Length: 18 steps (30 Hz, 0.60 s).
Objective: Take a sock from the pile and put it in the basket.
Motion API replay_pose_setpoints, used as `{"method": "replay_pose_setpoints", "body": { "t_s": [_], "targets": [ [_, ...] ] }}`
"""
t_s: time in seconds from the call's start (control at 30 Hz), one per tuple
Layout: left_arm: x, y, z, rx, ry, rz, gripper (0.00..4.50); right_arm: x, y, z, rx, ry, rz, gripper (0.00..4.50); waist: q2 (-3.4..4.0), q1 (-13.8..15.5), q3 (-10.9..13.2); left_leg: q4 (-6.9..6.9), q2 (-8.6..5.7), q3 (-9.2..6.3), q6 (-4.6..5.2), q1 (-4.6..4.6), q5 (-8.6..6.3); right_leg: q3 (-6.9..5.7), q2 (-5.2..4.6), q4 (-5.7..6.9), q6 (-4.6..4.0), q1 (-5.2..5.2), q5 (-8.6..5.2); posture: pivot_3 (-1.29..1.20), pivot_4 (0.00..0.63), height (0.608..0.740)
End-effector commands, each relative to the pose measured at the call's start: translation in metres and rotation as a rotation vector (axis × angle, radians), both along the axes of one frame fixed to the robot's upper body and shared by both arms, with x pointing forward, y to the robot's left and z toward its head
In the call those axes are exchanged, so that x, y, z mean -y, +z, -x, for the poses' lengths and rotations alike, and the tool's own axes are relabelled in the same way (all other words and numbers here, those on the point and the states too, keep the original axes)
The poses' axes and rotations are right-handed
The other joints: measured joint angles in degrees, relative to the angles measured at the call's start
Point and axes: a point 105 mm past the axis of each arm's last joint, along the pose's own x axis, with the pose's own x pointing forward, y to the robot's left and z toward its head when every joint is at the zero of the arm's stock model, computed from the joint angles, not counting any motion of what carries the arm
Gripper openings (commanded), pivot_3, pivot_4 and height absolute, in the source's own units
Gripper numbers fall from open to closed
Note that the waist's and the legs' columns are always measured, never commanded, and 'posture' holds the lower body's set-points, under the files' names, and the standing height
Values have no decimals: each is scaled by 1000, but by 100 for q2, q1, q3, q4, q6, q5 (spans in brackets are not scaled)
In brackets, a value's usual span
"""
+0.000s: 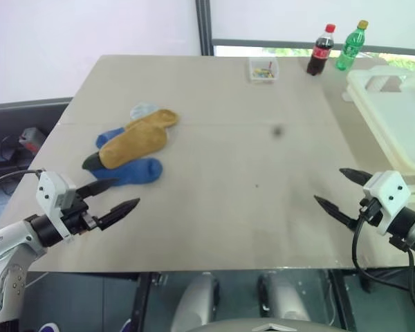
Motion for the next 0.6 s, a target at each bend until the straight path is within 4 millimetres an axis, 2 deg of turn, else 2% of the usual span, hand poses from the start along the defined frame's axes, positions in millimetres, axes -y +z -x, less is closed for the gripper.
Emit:
{"method": "replay_pose_setpoints", "body": {
  "t_s": [0.03, 0.23, 0.4, 0.57, 0.6],
  "targets": [
    [9, 8, 0, 21, -31, 0, 4268, -4, 16, 1, 61, 14, 5, 4493, 0, 0, 0, 0, 0, 0, 0, 0, 0, 0, 0, 0, 0, 0, 0, 0, 150, 740],
    [26, 11, -8, 47, -32, 38, 4268, -18, 19, -6, 75, 60, -19, 4493, -1, -3, 0, 2, 0, 1, 0, 2, 0, 1, 1, 1, 1, 1, 1, 0, 150, 740],
    [31, 14, -15, 74, -4, 53, 4268, -26, 20, -11, 85, 79, -28, 4493, -2, -2, 1, 1, 0, 3, 0, 1, 0, 4, 2, 1, 1, 0, 2, 0, 150, 740],
    [40, 20, -29, 129, 81, 46, 4268, -38, 23, -15, 110, 116, -45, 4493, -2, 1, 1, 2, 0, 3, 0, 3, 0, 4, 3, 2, 1, 1, 2, 0, 150, 740],
    [42, 20, -36, 130, 141, 10, 4268, -42, 25, -16, 120, 132, -52, 4493, -3, 7, 1, 3, 0, 3, 0, 3, 0, 4, 3, 2, 1, 1, 2, 0, 150, 740]
  ]
}}
